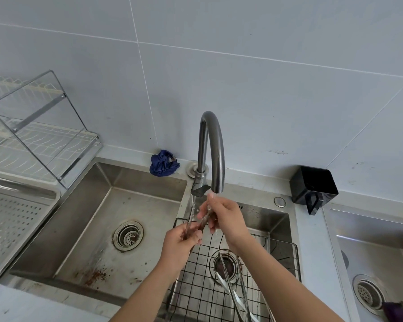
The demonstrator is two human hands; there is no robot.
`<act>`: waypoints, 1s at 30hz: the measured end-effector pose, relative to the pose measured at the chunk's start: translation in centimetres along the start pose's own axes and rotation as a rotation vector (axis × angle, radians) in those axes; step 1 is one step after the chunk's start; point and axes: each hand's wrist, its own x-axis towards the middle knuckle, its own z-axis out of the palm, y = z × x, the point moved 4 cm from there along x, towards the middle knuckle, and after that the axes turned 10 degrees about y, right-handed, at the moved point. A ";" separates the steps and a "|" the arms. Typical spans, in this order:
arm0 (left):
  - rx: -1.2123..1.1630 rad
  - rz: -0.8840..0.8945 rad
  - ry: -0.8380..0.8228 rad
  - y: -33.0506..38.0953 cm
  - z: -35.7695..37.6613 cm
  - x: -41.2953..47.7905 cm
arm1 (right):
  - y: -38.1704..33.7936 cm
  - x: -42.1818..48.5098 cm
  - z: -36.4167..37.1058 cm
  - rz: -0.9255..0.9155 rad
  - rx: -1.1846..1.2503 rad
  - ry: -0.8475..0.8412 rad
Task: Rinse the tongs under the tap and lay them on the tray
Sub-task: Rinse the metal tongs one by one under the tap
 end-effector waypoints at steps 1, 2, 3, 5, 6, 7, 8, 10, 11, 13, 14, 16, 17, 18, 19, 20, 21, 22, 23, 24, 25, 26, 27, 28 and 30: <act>-0.015 -0.016 -0.012 0.0 0.1 0.1 | -0.1 0.0 -0.1 0.028 0.028 -0.022; -0.039 -0.034 -0.019 0.0 0.2 0.1 | -0.1 -0.1 -0.1 0.048 0.066 -0.052; -0.066 -0.048 -0.023 0.0 0.2 0.2 | -0.2 -0.1 -0.1 0.058 0.102 -0.088; -0.114 -0.072 -0.031 0.1 0.2 0.4 | -0.2 -0.5 -0.2 0.073 0.181 -0.170; -0.134 -0.090 -0.041 0.2 0.2 0.4 | -0.2 -0.6 -0.2 0.085 0.233 -0.210; -0.153 -0.116 -0.058 0.2 0.4 0.3 | -0.3 -0.8 -0.3 0.104 0.290 -0.242; -0.168 -0.146 -0.083 0.3 0.7 0.3 | -0.4 -0.8 -0.4 0.122 0.335 -0.260; -0.167 -0.187 -0.131 0.4 1.4 0.0 | -0.6 -0.7 -0.4 0.131 0.345 -0.245; -0.163 -0.198 -0.140 0.5 1.8 -0.2 | -0.7 -0.6 -0.4 0.122 0.328 -0.228; -0.156 -0.207 -0.133 0.6 2.0 -0.3 | -0.7 -0.5 -0.5 0.112 0.318 -0.224; -0.155 -0.206 -0.122 0.6 1.9 -0.3 | -0.7 -0.5 -0.6 0.116 0.336 -0.241; -0.159 -0.204 -0.101 0.5 1.5 -0.1 | -0.7 -0.7 -0.9 0.124 0.404 -0.287; -0.163 -0.206 -0.099 0.5 1.5 -0.1 | -0.7 -0.9 -1.1 0.121 0.427 -0.306; -0.171 -0.216 -0.107 0.4 1.6 -0.1 | -0.8 -1.0 -1.2 0.110 0.427 -0.315; -0.180 -0.230 -0.120 0.4 1.8 -0.2 | -1.0 -1.2 -1.2 0.094 0.396 -0.309; -0.185 -0.241 -0.132 0.3 2.1 -0.3 | -1.1 -1.2 -1.2 0.074 0.329 -0.277; -0.182 -0.246 -0.140 0.3 2.4 -0.5 | -1.1 -1.0 -1.2 0.058 0.234 -0.215; -0.179 -0.249 -0.140 0.3 2.6 -0.6 | -1.1 -0.8 -1.2 0.040 0.137 -0.143; -0.182 -0.255 -0.132 0.2 2.8 -0.7 | -1.2 -0.7 -1.3 0.011 0.061 -0.086; -0.191 -0.265 -0.118 0.2 2.9 -0.7 | -1.3 -0.8 -1.5 -0.018 0.015 -0.053; -0.205 -0.274 -0.105 0.3 2.8 -0.7 | -1.3 -1.0 -1.6 -0.048 -0.018 -0.048; -0.214 -0.277 -0.099 0.4 2.8 -0.6 | -1.2 -1.4 -1.7 -0.072 -0.049 -0.061; -0.213 -0.274 -0.099 0.5 2.8 -0.5 | -1.0 -1.9 -1.7 -0.092 -0.086 -0.089; -0.212 -0.267 -0.094 0.8 2.9 -0.4 | -0.6 -2.5 -1.7 -0.123 -0.162 -0.118; -0.242 -0.283 -0.072 1.0 3.4 -0.2 | 0.9 -3.5 -1.4 -0.222 -0.394 -0.138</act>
